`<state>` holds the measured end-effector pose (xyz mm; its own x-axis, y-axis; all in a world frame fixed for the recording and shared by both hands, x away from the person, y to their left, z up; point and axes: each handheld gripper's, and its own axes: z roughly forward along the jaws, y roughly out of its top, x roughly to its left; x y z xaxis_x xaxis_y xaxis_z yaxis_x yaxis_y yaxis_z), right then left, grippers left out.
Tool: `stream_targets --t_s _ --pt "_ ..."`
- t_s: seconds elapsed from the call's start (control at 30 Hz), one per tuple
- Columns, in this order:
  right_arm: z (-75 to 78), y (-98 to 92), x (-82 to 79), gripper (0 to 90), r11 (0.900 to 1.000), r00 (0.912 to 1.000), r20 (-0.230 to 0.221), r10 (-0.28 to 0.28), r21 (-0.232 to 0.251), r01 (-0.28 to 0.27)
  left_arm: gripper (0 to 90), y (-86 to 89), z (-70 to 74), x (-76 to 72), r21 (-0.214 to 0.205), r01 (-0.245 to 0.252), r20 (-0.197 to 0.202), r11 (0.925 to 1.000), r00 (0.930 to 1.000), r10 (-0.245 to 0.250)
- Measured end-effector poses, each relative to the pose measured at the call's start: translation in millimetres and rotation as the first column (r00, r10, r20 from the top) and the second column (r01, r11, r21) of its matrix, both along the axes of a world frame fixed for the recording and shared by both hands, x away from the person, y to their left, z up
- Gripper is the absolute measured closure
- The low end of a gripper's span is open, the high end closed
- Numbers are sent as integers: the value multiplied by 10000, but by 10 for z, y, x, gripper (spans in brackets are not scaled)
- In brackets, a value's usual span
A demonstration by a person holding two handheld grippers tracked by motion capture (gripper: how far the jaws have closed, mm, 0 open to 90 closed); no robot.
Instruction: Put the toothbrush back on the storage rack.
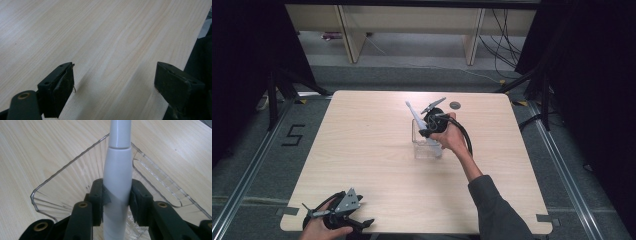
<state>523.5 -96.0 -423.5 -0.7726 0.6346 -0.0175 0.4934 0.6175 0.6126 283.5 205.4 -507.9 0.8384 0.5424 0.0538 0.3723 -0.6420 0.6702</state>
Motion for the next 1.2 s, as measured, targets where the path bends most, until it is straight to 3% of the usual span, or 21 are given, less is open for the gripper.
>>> stream_targets --t_s 0.07,0.1,0.2,0.23,0.33,0.37,0.43,0.5,0.63,0.67,0.73,0.77,0.8,0.83,0.93,1.0,1.07,1.1,1.13,1.17,1.2 --pt "1 -1 2 666 10000 9998 -204 -3 -1 3 157 1 0 0 -6 -6 -5 10000 10000 6" --pt "-4 -5 11 665 9999 9999 -27 118 47 -118 157 0 -1 -1 -21 -30 0 10000 10000 30" --pt "-10 2 -2 664 9998 9999 -129 -105 184 107 157 1 1 0 18 3 6 10000 10000 -3" --pt "4 14 -30 663 9987 9970 -591 -495 55 500 157 2 2 0 15 1 6 10000 10000 -1" --pt "6 13 -30 663 9987 9977 -459 -503 -32 502 157 3 1 0 20 -5 2 10000 10000 5" --pt "0 8 -12 663 9997 9995 -180 -248 -49 247 157 1 0 -1 -16 -14 -11 10000 10000 14" --pt "-3 20 -23 662 9992 9982 -441 -404 18 405 157 1 2 0 17 5 4 10000 10000 -5" --pt "-12 20 -16 659 9997 9991 -393 -179 128 184 157 2 1 0 22 1 4 10000 10000 -1" --pt "-18 32 -18 654 9995 9984 -475 -309 -10 308 157 3 4 0 37 14 -2 10000 10000 -14" --pt "-29 25 1 651 10000 9999 -152 32 87 -30 157 2 2 -1 25 7 1 10000 10000 -7" --pt "-33 24 4 638 10000 10000 -77 26 80 -26 157 2 2 -1 29 7 2 10000 10000 -7" --pt "-33 24 4 638 10000 10000 -77 26 80 -26 157 2 2 -1 29 7 2 10000 10000 -7" --pt "-31 33 -25 625 9985 9972 -525 -523 123 530 157 3 2 -1 27 7 6 10000 10000 -7" --pt "-14 11 -22 581 9994 9989 -355 -295 193 301 157 3 2 0 26 10 -3 10000 10000 -10" --pt "5 -12 -28 577 9993 9992 -346 -220 282 230 157 0 -1 -2 -14 -9 -12 10000 10000 9" --pt "23 -26 -44 554 9985 9990 -222 -386 377 395 157 -1 -1 -3 -4 -4 -13 10000 10000 4" --pt "52 -34 -74 533 9970 9972 -392 -639 417 655 157 0 0 -1 10 -5 -5 10000 10000 5" --pt "59 -53 -62 522 9980 9997 27 -253 579 251 157 0 -1 -2 3 -12 -11 10000 10000 12" --pt "59 -53 -62 522 9980 9997 27 -253 579 251 157 0 -2 -1 2 -9 -13 10000 10000 9" --pt "82 -56 -93 517 9968 9980 -249 -576 549 589 157 0 -2 -2 9 -2 -20 10000 10000 2" --pt "89 -70 -86 498 9972 9996 174 -228 719 215 157 0 -2 -2 2 -11 -11 10000 10000 11"
